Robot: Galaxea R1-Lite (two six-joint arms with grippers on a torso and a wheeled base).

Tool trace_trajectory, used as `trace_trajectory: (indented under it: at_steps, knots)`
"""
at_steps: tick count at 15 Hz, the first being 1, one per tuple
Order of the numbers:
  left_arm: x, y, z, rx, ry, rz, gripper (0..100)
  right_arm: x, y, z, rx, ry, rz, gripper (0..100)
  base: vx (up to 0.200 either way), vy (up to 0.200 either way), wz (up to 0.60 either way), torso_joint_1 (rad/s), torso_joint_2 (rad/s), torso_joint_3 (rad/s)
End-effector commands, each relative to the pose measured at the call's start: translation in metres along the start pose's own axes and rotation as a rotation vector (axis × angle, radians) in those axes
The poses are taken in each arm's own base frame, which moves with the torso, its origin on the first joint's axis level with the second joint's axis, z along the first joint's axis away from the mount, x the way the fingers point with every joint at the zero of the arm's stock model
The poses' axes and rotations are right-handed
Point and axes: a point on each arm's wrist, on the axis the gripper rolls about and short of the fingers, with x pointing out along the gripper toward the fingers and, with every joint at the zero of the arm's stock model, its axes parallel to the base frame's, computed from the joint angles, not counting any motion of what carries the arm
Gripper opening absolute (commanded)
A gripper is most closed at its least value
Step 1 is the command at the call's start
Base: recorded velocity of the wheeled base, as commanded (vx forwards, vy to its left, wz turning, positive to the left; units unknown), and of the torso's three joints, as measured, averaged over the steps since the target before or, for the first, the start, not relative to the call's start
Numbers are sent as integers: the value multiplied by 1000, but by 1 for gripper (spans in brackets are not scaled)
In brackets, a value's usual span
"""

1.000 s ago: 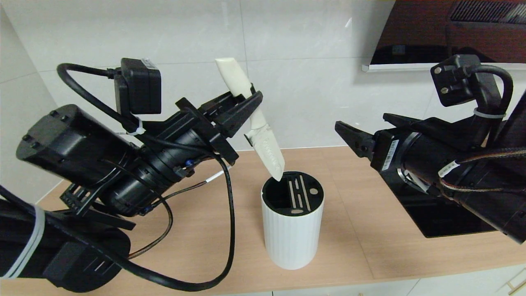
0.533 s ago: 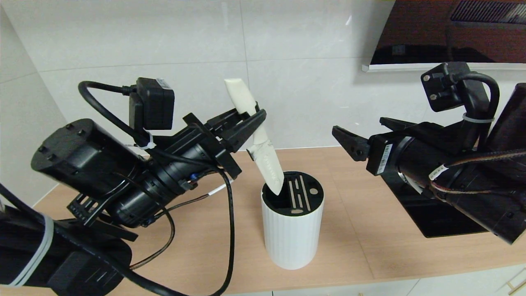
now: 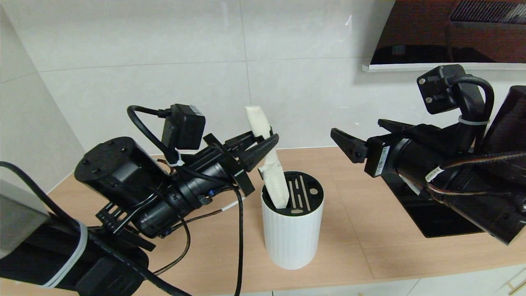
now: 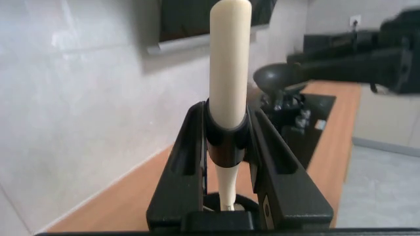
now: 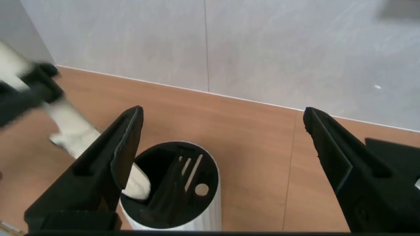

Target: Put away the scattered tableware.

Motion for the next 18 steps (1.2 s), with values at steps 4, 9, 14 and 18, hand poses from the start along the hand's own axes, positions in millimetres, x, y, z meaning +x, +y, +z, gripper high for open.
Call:
trace_trajectory:
  at_steps: [4, 9, 14, 18]
  knots:
    - [10, 0, -27, -29, 61, 17, 0, 4, 2, -7, -8, 20, 0, 100, 0, 0, 0, 0, 0, 0]
    - [15, -4, -45, -48, 99, 5, 0, 6, 3, -9, -11, 27, 0, 100, 0, 0, 0, 0, 0, 0]
    - [16, -5, -50, -52, 110, 11, 0, 7, 3, -10, -11, 28, -1, 100, 0, 0, 0, 0, 0, 0]
    - [16, -4, -55, -56, 122, 16, 0, 7, 3, -10, -10, 30, -1, 100, 0, 0, 0, 0, 0, 0]
